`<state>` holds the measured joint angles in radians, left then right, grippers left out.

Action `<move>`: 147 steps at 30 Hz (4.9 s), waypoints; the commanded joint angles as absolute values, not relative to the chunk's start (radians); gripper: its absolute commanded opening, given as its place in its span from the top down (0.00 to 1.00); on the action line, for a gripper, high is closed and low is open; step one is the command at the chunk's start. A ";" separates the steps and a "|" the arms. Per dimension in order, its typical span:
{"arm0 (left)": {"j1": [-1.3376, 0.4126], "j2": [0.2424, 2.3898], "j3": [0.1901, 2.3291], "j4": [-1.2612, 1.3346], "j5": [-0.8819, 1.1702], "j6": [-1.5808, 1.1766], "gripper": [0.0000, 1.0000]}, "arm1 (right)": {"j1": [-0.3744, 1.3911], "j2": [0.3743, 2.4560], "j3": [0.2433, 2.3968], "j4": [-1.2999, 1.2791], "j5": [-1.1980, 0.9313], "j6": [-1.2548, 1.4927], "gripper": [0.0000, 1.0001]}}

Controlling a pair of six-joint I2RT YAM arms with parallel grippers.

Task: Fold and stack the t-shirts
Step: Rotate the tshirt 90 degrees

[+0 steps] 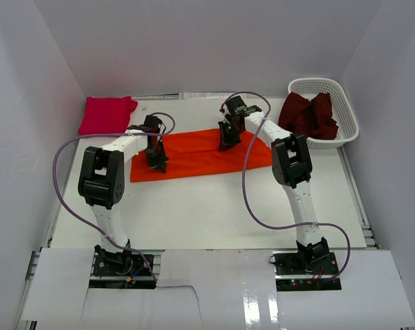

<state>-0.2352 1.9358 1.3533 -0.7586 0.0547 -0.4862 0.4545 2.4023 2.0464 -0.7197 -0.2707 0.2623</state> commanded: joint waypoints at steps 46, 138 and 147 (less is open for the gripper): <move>-0.161 1.842 1.578 -0.818 -0.011 -0.437 0.92 | 0.361 1.889 1.609 -0.351 -0.290 0.239 0.92; -0.190 1.740 0.970 -0.736 0.178 -0.439 0.96 | 0.250 2.514 2.057 -0.494 -0.517 0.368 0.91; -0.250 1.675 0.827 -0.693 0.345 -0.482 0.95 | 0.304 2.574 2.121 -0.460 -0.551 0.425 0.90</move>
